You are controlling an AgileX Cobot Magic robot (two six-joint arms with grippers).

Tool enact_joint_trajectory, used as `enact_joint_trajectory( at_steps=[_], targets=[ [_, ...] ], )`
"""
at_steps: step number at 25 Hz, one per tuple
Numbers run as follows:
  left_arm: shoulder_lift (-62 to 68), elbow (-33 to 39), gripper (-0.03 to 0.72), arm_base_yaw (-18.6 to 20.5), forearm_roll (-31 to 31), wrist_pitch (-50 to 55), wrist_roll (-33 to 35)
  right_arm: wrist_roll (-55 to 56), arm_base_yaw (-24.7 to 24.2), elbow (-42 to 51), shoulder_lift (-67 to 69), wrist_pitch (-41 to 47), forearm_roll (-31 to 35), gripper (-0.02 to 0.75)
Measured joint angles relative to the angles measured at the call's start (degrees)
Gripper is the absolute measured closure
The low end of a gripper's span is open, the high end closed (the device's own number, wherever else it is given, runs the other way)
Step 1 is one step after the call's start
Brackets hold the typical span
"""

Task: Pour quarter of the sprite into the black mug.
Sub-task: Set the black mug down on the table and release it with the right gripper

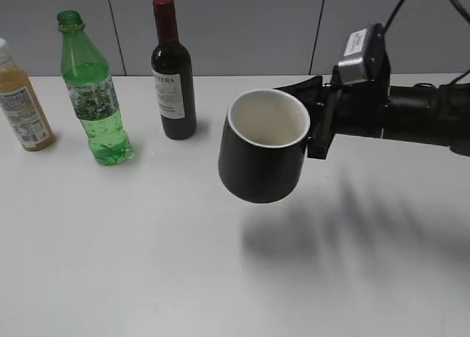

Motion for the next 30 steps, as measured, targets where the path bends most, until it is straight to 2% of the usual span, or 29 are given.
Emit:
enact_joint_trajectory(
  at_steps=[6,17,23,30],
  targets=[
    [0.0,0.0,0.146,0.0,0.0,0.0,0.0,6.87,4.42,-12.11,8.92,0.07,-8.39,0.697],
    [0.0,0.0,0.146,0.0,0.0,0.0,0.0,11.73,10.42,-29.26,23.57,0.11,-12.01,0.699],
    [0.0,0.0,0.146,0.0,0.0,0.0,0.0,12.79,11.44,-34.19,28.88,0.11,-12.81,0.699],
    [0.0,0.0,0.146,0.0,0.0,0.0,0.0,13.06,11.44,-34.8,31.23,0.12,-13.24,0.699]
  ],
)
